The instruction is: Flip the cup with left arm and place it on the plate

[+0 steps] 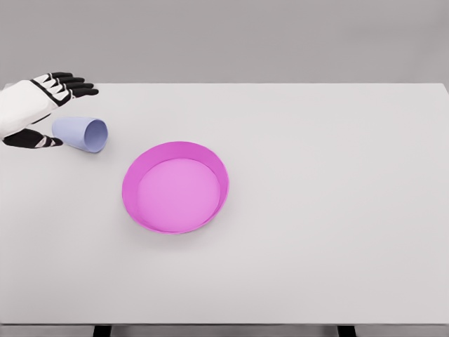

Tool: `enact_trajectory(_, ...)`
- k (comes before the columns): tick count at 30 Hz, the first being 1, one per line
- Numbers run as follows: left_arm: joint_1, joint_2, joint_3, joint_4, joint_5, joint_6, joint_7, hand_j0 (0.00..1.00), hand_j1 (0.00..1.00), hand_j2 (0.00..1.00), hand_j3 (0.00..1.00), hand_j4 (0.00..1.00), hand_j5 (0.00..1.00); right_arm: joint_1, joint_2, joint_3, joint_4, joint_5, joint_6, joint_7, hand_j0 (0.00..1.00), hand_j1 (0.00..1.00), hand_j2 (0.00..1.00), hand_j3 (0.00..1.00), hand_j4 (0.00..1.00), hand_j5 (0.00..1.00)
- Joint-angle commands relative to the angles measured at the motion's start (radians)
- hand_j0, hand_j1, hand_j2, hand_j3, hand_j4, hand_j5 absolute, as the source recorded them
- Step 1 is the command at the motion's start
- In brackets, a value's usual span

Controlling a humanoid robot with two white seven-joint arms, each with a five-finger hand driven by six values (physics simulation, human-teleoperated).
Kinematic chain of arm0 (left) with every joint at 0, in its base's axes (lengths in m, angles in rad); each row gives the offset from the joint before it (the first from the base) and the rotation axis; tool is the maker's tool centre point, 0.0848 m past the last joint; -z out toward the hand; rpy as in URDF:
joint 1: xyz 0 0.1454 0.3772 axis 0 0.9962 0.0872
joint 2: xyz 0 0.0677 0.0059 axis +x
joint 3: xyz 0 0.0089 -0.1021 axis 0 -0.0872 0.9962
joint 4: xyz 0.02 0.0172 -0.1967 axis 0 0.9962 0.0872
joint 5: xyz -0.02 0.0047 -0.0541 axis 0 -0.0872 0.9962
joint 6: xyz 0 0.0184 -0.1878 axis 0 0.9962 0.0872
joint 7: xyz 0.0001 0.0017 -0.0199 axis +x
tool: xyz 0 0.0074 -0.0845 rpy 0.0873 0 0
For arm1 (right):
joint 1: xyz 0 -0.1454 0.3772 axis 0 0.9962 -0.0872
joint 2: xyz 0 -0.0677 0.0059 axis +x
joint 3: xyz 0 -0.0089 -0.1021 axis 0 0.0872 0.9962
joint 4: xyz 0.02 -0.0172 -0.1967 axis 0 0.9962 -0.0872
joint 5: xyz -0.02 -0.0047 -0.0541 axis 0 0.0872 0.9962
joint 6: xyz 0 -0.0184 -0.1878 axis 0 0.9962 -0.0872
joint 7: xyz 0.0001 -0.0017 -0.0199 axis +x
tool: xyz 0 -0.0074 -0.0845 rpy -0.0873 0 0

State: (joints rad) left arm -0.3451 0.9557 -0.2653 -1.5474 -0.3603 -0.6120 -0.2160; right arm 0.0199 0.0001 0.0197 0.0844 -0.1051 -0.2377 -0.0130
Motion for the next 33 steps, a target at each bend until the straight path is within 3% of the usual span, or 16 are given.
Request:
enact_trajectory(1,0.000,0.000,0.000,0.001,0.004,0.001,0.000,1.00,1.00,1.00,1.00,1.00,1.00,0.000,0.000,-0.009,0.000,-0.008,0.000,-0.002,1.00,1.00,1.00,1.00,1.00,1.00)
enact_trajectory(15,-0.002,0.000,0.028,0.066,0.023,0.001,-0.020,1.00,1.00,1.00,1.00,1.00,1.00,0.002,0.000,0.000,0.002,-0.001,0.000,-0.001,1.00,1.00,1.00,1.00,1.00,1.00)
enact_trajectory(19,0.000,0.011,0.015,0.187,0.067,0.001,-0.020,1.00,1.00,1.00,1.00,1.00,1.00,0.002,0.000,0.000,0.002,-0.001,0.000,-0.001,1.00,1.00,1.00,1.00,1.00,1.00)
enact_trajectory(22,-0.018,0.003,-0.025,0.291,0.095,0.001,-0.019,1.00,1.00,1.00,1.00,1.00,1.00,0.002,0.000,0.000,0.002,-0.001,0.000,-0.001,1.00,1.00,1.00,1.00,1.00,1.00)
enact_trajectory(24,-0.038,0.002,-0.069,0.316,0.122,0.001,-0.017,1.00,1.00,1.00,1.00,1.00,1.00,0.002,0.000,0.000,0.002,-0.001,0.000,-0.001,1.00,1.00,1.00,1.00,1.00,1.00)
enact_trajectory(27,-0.126,-0.005,-0.173,0.352,0.132,0.001,-0.014,1.00,1.00,1.00,1.00,1.00,1.00,0.002,0.000,0.000,0.000,-0.001,0.000,-0.001,1.00,1.00,1.00,1.00,1.00,1.00)
enact_trajectory(33,-0.141,-0.077,-0.212,0.368,0.126,0.001,-0.016,1.00,1.00,1.00,1.00,1.00,1.00,0.002,0.000,0.000,0.002,-0.001,0.000,-0.001,1.00,1.00,1.00,1.00,1.00,1.00)
